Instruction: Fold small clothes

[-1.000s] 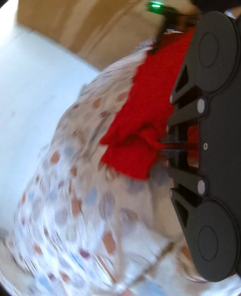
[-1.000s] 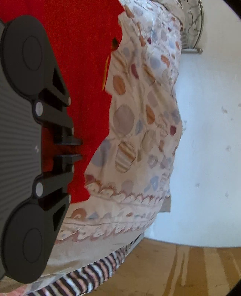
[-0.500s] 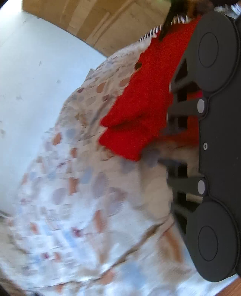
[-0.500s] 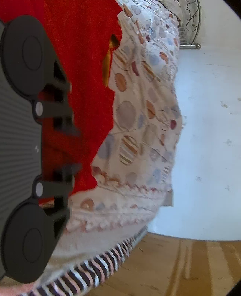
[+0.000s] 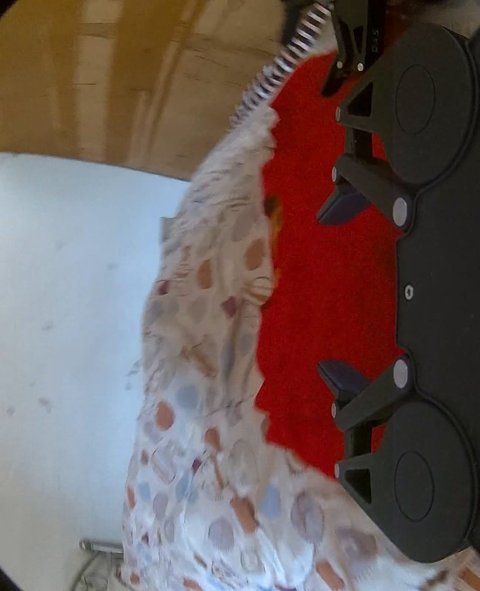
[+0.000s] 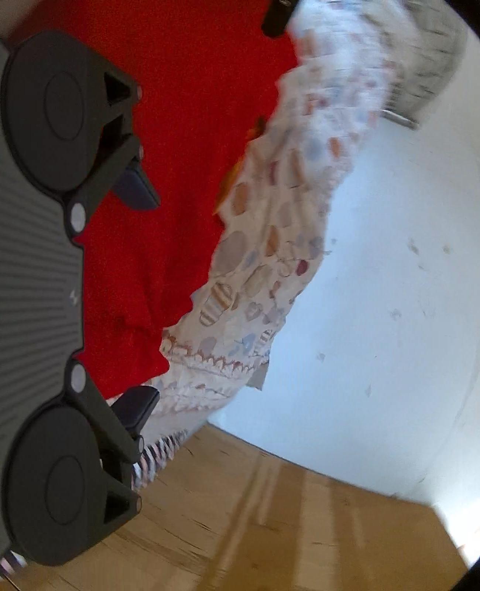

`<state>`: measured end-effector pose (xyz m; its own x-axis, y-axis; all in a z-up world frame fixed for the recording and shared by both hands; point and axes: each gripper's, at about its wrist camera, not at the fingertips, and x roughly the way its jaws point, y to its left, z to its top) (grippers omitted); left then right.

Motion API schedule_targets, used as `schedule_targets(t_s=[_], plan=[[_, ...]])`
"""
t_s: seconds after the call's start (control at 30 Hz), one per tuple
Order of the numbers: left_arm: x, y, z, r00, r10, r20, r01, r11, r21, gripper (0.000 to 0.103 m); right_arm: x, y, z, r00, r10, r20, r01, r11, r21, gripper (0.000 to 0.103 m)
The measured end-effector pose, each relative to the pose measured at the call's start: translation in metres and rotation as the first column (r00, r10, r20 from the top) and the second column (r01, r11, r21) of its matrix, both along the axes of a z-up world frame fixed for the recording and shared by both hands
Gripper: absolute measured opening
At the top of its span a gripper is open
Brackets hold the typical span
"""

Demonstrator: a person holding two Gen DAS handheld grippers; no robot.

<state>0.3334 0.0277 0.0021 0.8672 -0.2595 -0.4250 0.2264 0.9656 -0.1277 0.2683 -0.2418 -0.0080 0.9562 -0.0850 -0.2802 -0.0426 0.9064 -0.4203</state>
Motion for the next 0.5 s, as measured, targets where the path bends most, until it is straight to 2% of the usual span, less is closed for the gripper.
schedule_targets(t_s=[0.1,0.23,0.33,0.5], plan=[[0.022,-0.002,-0.016,0.997,0.077,-0.018,-0.075,0.993,0.095,0.080,0.015,-0.002,-0.010,0.999,-0.032,-0.014,0.032,0.999,-0.019,0.103],[0.032,0.018,-0.037,0.987,0.162,-0.008,-0.161,0.985,0.069,0.081,0.034,-0.025,-0.024,0.990,-0.126,-0.067,0.131,0.989,0.066,0.103],[0.028,0.022,-0.050,0.987,0.155,0.039,-0.157,0.986,0.050,0.082,0.041,-0.041,-0.028,0.986,-0.118,-0.118,0.137,0.977,0.163,0.103],[0.031,0.015,-0.055,0.985,0.159,0.069,-0.164,0.983,0.080,0.083,0.038,-0.039,-0.033,0.987,-0.127,-0.098,0.140,0.980,0.141,0.103]])
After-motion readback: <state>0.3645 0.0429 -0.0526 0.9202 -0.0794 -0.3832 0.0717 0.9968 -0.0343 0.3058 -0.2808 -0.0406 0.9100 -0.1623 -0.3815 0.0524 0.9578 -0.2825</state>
